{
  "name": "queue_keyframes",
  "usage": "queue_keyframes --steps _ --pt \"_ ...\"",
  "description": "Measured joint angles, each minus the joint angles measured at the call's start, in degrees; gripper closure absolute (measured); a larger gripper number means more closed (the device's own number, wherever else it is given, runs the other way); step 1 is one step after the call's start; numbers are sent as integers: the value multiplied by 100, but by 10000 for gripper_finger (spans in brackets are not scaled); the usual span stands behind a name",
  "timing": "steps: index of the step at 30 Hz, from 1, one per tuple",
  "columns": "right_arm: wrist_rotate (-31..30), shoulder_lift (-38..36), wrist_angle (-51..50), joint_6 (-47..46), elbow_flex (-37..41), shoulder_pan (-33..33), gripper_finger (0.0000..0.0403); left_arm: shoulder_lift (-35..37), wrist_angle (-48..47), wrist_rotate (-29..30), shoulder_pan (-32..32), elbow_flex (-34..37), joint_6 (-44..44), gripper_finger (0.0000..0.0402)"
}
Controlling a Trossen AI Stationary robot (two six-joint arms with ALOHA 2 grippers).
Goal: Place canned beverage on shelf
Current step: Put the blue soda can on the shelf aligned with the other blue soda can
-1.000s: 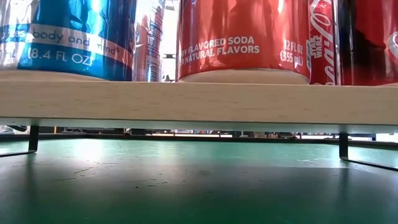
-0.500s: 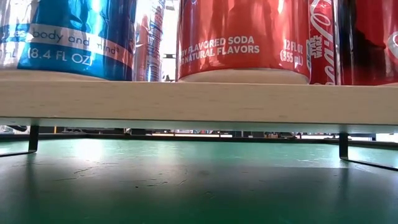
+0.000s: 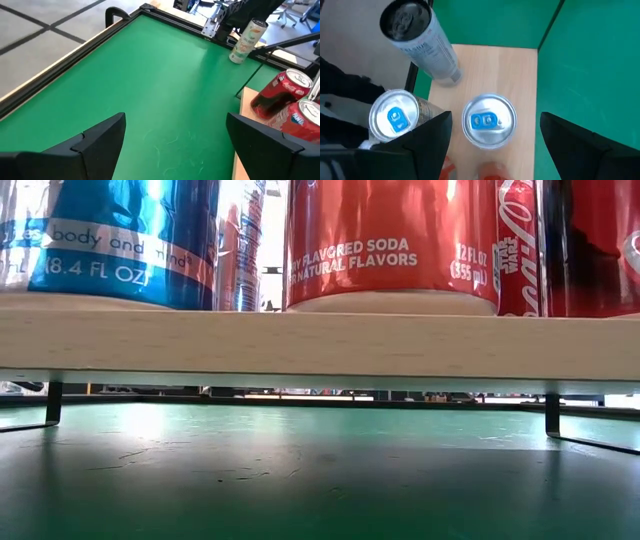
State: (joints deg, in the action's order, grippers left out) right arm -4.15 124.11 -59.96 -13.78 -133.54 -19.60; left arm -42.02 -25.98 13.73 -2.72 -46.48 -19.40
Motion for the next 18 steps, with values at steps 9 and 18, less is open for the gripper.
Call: queue_keyframes --steps 9,18 --pt "-3 390 163 -143 12 -2 78 2 0 -80 2 0 376 72" --pt "-19 372 168 -230 1 -50 78 2 -2 -277 2 0 481 72"
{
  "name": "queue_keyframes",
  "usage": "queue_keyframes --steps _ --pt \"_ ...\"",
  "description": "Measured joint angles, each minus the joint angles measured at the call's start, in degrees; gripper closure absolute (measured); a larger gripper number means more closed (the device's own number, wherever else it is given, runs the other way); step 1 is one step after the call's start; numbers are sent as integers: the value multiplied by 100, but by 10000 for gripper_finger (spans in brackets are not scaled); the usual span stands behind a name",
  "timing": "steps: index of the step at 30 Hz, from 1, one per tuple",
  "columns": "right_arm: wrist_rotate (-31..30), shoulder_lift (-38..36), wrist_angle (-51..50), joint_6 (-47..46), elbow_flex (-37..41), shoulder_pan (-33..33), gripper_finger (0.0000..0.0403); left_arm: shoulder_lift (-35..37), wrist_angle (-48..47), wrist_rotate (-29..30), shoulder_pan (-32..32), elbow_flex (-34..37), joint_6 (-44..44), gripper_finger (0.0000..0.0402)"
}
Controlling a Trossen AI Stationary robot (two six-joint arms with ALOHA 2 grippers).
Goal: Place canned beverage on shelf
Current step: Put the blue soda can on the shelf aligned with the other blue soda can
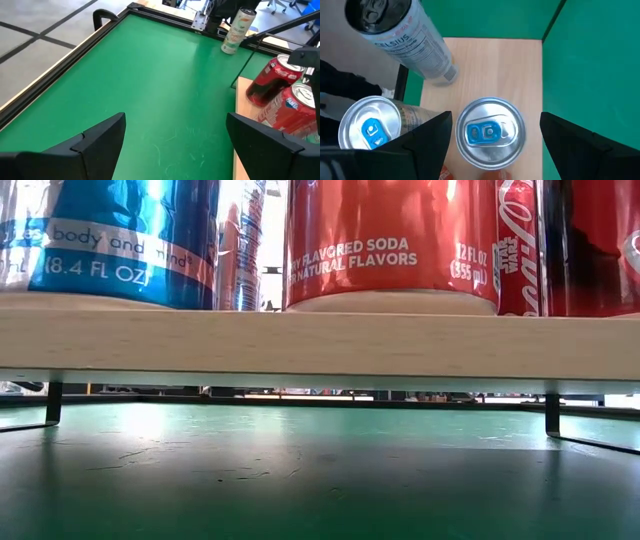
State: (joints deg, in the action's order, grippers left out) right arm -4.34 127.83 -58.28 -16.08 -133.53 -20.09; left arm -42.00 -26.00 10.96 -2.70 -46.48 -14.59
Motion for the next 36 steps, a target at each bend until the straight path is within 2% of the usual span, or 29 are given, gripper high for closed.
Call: queue_keyframes --steps 29,36 --pt "166 92 -298 252 -7 72 79 0 -4 -19 0 0 -66 72" --pt "212 92 -300 384 -7 84 107 0 -6 -15 0 0 -65 72"
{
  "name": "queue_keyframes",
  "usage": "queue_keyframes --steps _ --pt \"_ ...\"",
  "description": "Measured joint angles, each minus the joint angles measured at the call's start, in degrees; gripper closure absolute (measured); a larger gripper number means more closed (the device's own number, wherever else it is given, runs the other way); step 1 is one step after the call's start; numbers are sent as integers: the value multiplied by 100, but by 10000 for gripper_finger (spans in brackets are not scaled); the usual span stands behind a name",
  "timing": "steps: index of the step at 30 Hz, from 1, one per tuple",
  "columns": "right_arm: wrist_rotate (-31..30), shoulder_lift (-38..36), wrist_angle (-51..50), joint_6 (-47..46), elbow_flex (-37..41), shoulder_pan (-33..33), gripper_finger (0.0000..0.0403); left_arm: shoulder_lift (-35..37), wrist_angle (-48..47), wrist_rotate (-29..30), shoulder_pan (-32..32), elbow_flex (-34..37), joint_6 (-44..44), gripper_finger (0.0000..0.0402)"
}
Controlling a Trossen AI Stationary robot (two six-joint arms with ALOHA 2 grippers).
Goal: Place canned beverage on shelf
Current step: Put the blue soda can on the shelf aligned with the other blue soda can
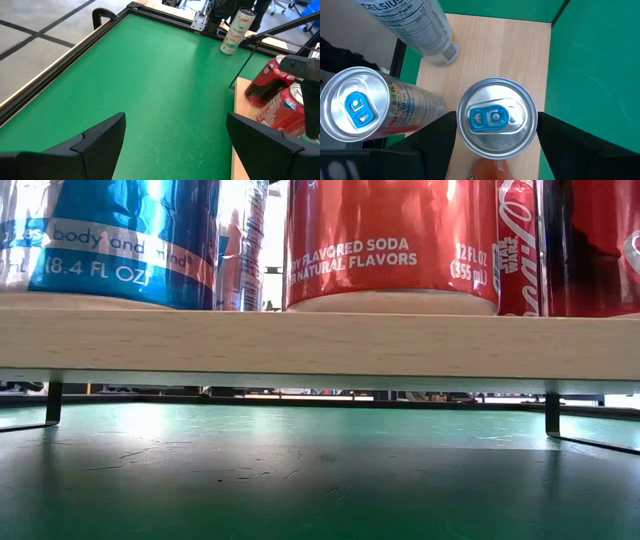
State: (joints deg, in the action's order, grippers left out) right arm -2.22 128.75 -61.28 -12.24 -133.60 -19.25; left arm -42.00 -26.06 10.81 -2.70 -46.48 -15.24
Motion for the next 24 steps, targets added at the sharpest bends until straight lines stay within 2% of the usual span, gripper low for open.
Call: queue_keyframes --steps 7,24 --pt "77 0 -11 102 0 27 137 0 2 4 0 0 0 72" --pt "295 -2 -157 795 0 109 141 0 -2 15 -2 0 -182 72"
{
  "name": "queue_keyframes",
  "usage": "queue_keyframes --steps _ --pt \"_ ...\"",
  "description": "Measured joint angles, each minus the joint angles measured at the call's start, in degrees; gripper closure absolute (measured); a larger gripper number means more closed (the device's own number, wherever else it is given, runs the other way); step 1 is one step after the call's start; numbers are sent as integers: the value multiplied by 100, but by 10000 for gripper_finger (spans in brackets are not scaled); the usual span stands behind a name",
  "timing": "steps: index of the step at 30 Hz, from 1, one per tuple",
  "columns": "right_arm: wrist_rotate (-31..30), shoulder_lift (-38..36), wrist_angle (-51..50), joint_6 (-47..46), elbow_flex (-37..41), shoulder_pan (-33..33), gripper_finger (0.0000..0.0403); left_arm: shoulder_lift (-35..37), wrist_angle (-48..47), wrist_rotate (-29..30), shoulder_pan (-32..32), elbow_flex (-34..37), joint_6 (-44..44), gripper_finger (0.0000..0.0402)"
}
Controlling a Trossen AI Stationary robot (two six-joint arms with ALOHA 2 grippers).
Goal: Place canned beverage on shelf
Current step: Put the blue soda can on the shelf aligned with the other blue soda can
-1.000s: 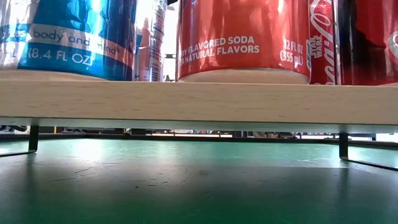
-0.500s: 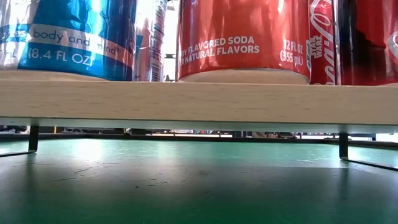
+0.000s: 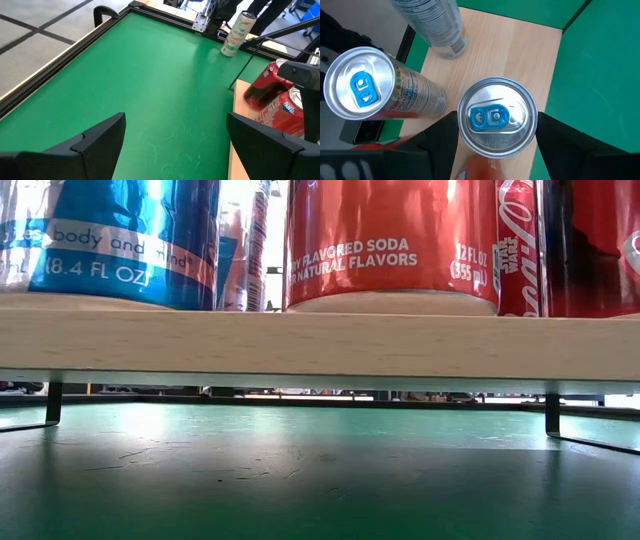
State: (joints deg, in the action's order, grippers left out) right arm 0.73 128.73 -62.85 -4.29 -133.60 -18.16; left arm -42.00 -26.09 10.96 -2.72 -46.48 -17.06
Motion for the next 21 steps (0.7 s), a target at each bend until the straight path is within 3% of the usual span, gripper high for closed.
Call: queue_keyframes --steps 21 --pt "550 -7 -186 1406 -2 295 142 0 -24 44 0 0 -371 72"
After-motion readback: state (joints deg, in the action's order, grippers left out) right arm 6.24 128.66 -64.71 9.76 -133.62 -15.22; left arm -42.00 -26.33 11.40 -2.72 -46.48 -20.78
